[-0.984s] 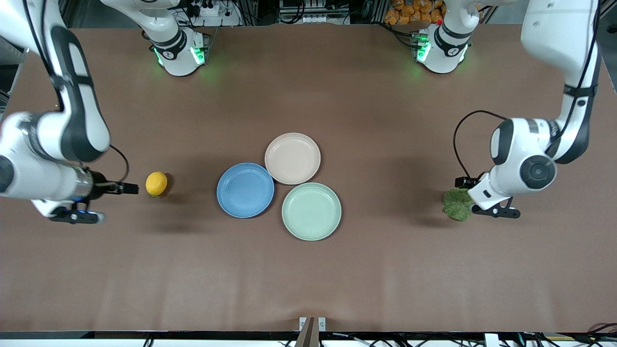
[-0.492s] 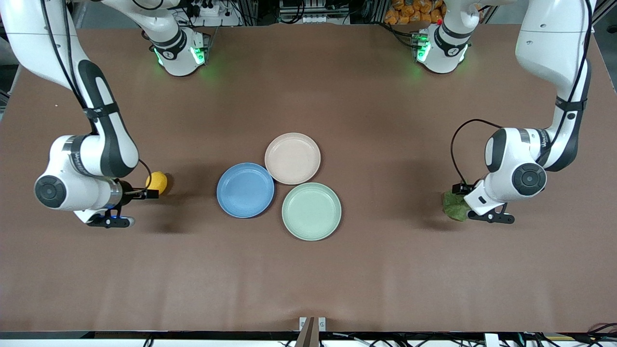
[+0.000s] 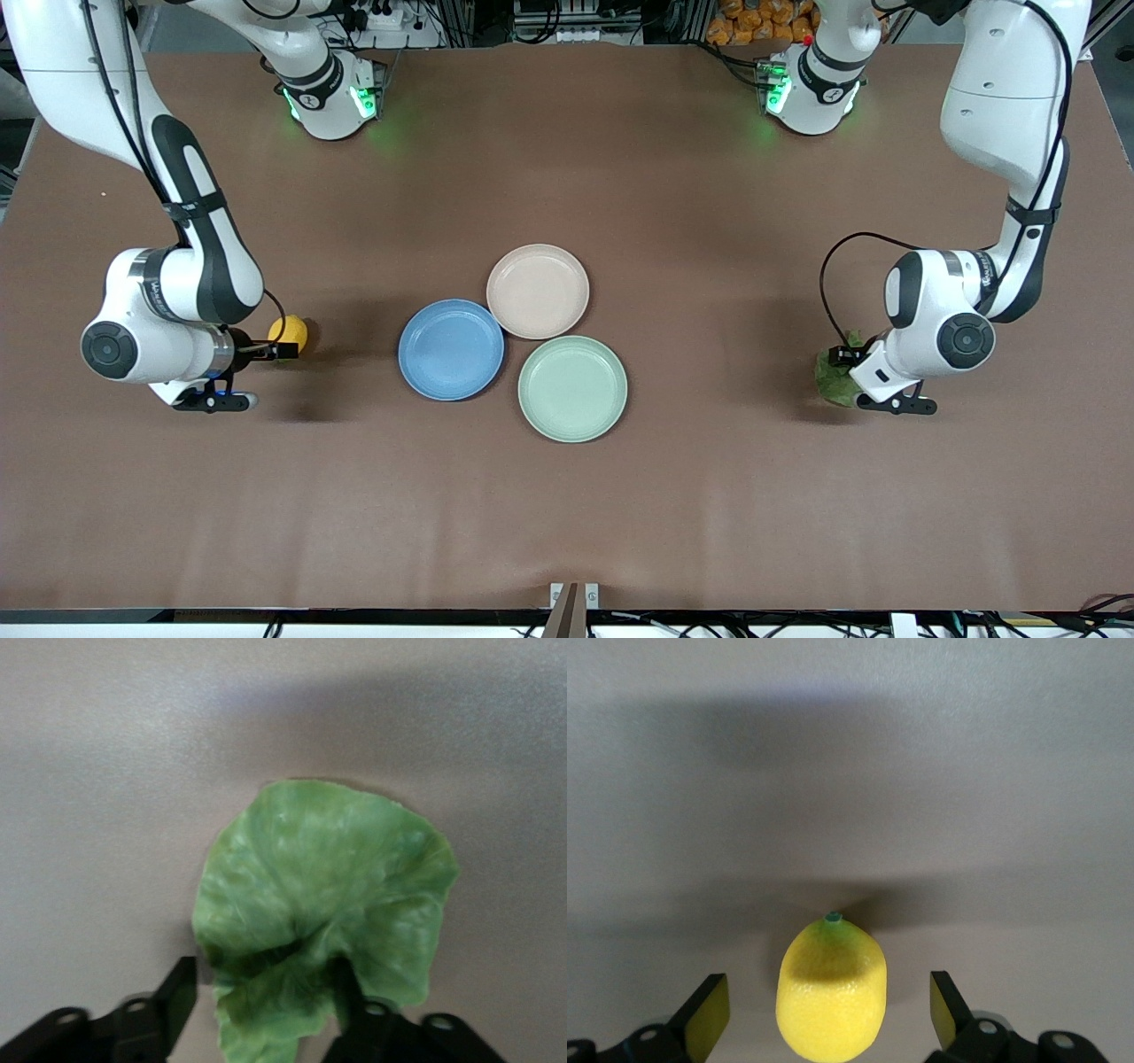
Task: Place lemon and lettuce in plates
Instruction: 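Close the right gripper on the lemon while the left gripper grasps the lettuce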
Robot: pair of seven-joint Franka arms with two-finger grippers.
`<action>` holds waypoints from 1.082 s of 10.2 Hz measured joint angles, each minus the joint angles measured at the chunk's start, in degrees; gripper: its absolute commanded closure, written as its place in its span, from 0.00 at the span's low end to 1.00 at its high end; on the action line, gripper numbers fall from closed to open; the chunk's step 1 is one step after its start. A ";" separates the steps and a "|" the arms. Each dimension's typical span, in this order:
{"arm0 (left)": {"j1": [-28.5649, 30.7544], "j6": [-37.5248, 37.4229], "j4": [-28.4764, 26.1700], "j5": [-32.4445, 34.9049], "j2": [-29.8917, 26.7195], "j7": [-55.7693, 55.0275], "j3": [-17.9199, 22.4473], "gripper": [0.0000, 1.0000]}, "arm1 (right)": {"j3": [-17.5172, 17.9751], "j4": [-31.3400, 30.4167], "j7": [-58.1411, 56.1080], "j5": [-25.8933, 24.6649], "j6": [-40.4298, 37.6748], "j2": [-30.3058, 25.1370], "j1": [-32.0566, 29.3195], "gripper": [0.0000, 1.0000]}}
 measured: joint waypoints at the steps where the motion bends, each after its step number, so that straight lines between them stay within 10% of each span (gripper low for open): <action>1: -0.10 -0.10 0.16 -0.41 -0.01 0.00 -0.45 1.00 | -0.03 -0.25 -0.21 0.00 0.09 0.13 -0.01 0.00; 5: -0.48 -0.26 1.07 -0.59 0.02 0.05 -0.90 1.00 | -0.08 -0.39 -0.30 0.00 0.10 1.40 -0.01 0.11; 8: -0.41 -2.04 3.24 -0.72 -0.78 -0.33 -2.62 1.00 | -0.14 -0.39 -0.32 -0.01 0.00 1.70 -0.01 0.61; 11: -0.60 -11.60 8.39 -2.66 -3.57 -9.35 -9.32 1.00 | -0.26 -0.28 -0.32 0.00 -0.08 1.66 -0.02 0.85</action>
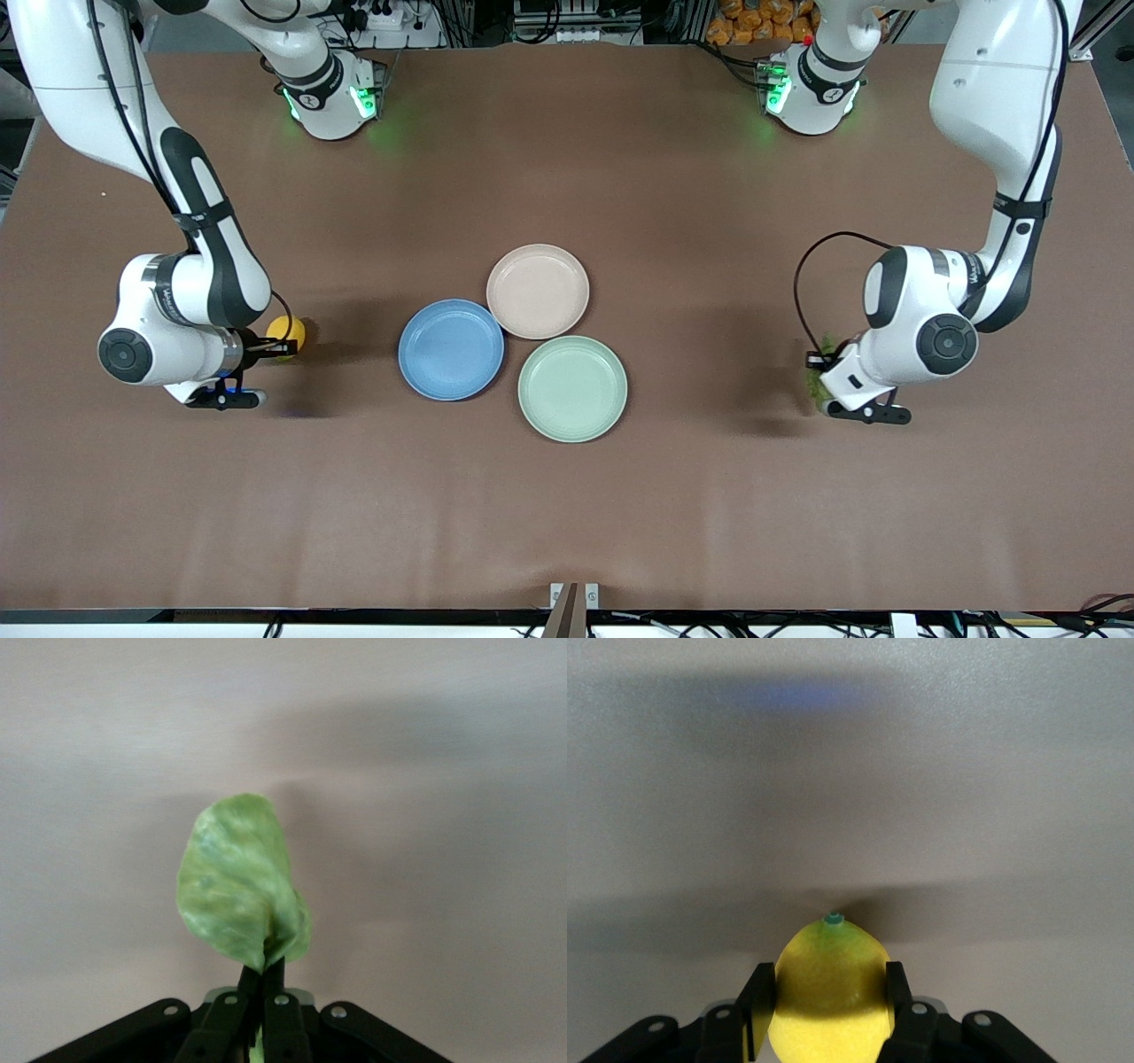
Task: Place lemon and lettuce in plates
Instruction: 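Close the right gripper on the lemon while the left gripper grasps the lettuce, then carry the lemon to the blue plate while the left gripper carries lettuce to beige plate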
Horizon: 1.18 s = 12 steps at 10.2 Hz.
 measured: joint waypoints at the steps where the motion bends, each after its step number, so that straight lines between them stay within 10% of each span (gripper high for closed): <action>1: -0.16 -0.99 0.72 -1.04 -0.75 -4.37 -2.90 1.00 | -0.09 0.01 -0.17 0.00 -0.06 -0.01 -0.01 1.00; 5: -1.68 -1.00 2.20 -2.56 -1.16 -24.60 -14.72 1.00 | -0.35 4.37 -1.68 0.03 -8.37 -0.68 0.17 1.00; 12: -10.18 6.88 2.09 -3.30 1.02 -42.26 -15.84 1.00 | 0.23 12.20 15.81 6.86 -14.98 -0.81 12.52 1.00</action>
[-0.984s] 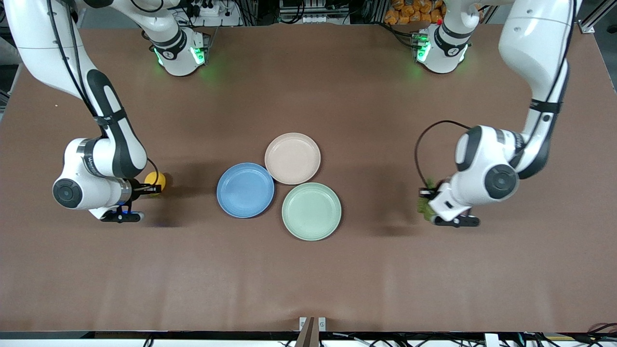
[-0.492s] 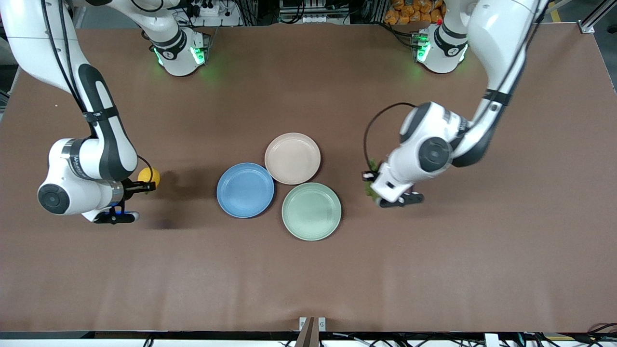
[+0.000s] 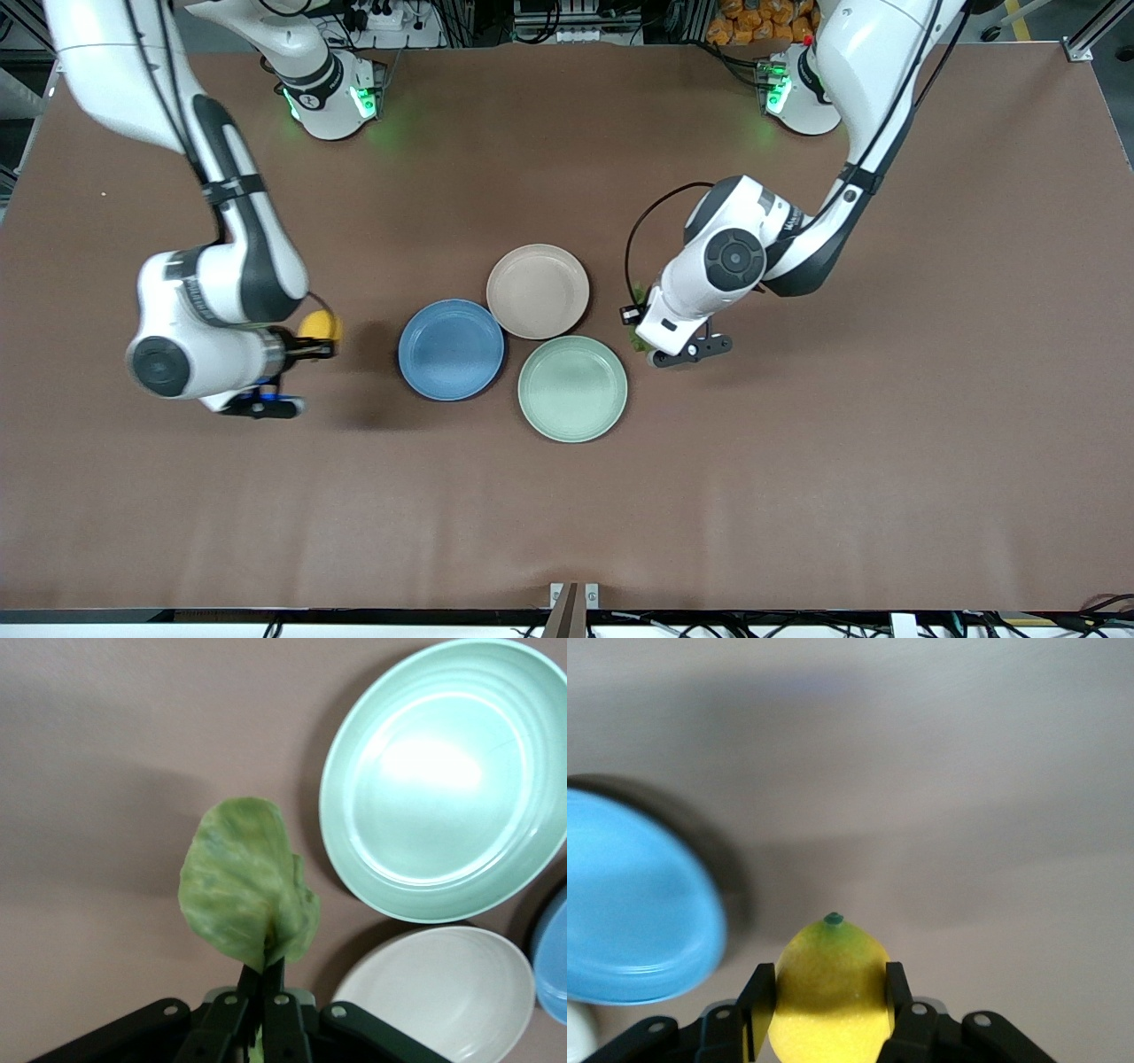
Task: Place lemon and lettuce in plates
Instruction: 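Carry the lemon to the blue plate while the left gripper carries lettuce to beige plate, then open the right gripper over the blue plate while the left gripper releases the lettuce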
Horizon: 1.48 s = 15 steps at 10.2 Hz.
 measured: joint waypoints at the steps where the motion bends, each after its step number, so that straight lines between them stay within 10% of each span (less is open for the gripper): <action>1: -1.45 1.51 0.00 -1.37 0.12 -2.03 -0.05 1.00 | 0.57 0.02 2.99 1.80 0.92 0.13 1.75 1.00; 7: -9.75 11.10 -0.21 -3.91 3.03 -18.50 -0.05 1.00 | 5.91 0.08 15.68 3.21 13.56 4.38 5.94 1.00; 9: -12.98 15.97 -0.41 -3.91 5.79 -24.78 0.05 1.00 | 5.93 0.08 16.00 3.39 14.52 5.87 6.60 0.54; 10: -14.58 18.31 -0.43 -3.89 7.35 -27.28 0.10 1.00 | 5.91 0.12 16.00 3.55 14.63 6.05 6.61 0.01; 11: -15.49 19.80 -0.41 -3.88 8.52 -28.55 0.20 0.14 | 5.87 0.23 16.00 3.57 14.68 6.06 6.59 0.00; 12: -15.57 20.70 -0.35 -3.87 9.18 -29.01 0.34 0.00 | 5.88 0.50 15.98 3.57 14.79 6.05 6.59 0.00; 15: -13.52 20.50 1.09 -2.46 8.18 -28.67 0.85 0.00 | 4.80 3.66 12.05 3.43 13.78 5.36 6.37 0.00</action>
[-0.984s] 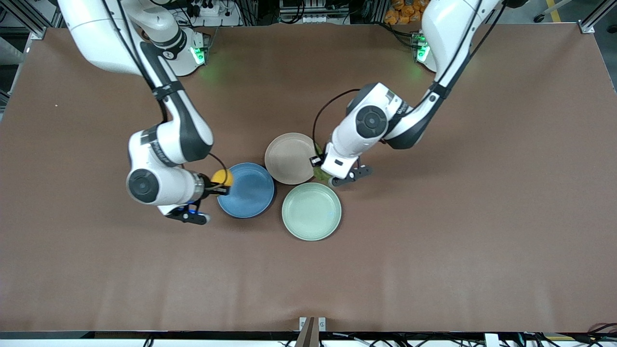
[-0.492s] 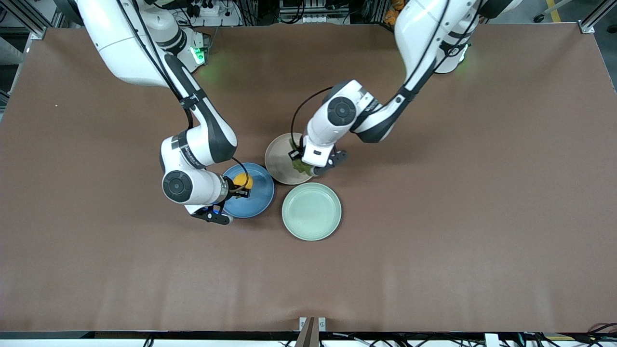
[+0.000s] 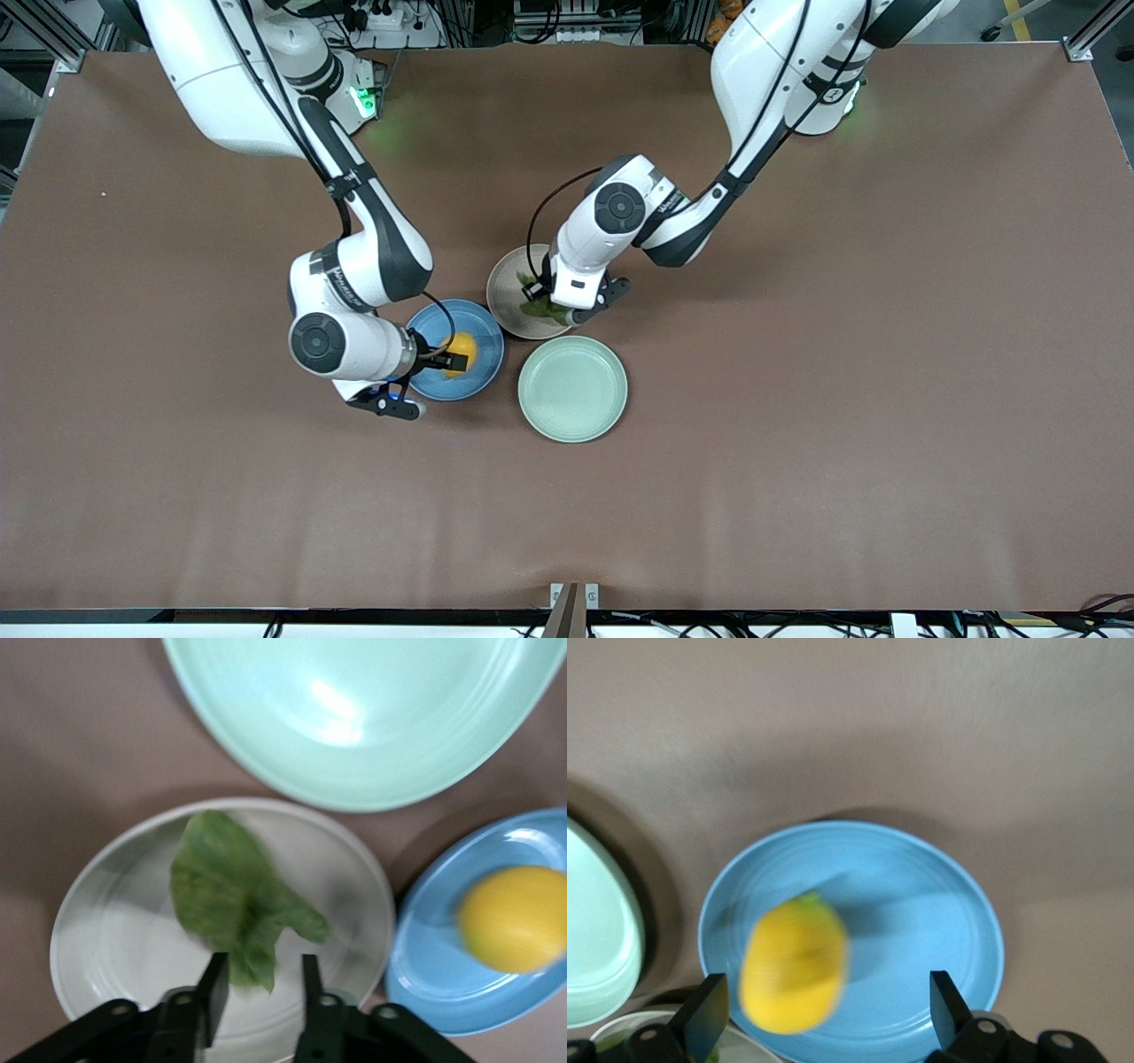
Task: Place lemon and lettuce in plates
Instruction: 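Open the right gripper over the blue plate while the left gripper releases the lettuce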
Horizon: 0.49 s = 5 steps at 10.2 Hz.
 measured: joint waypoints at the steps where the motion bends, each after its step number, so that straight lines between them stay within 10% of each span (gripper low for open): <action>1: 1.41 -2.04 0.41 3.05 -1.35 1.26 0.00 0.00 | -1.83 1.28 -3.32 -0.04 -2.50 -0.95 -0.24 0.00; 5: 6.59 -18.17 2.25 9.40 -11.54 10.03 -0.01 0.00 | -12.80 4.66 -24.78 -0.34 -14.96 -7.87 -1.93 0.00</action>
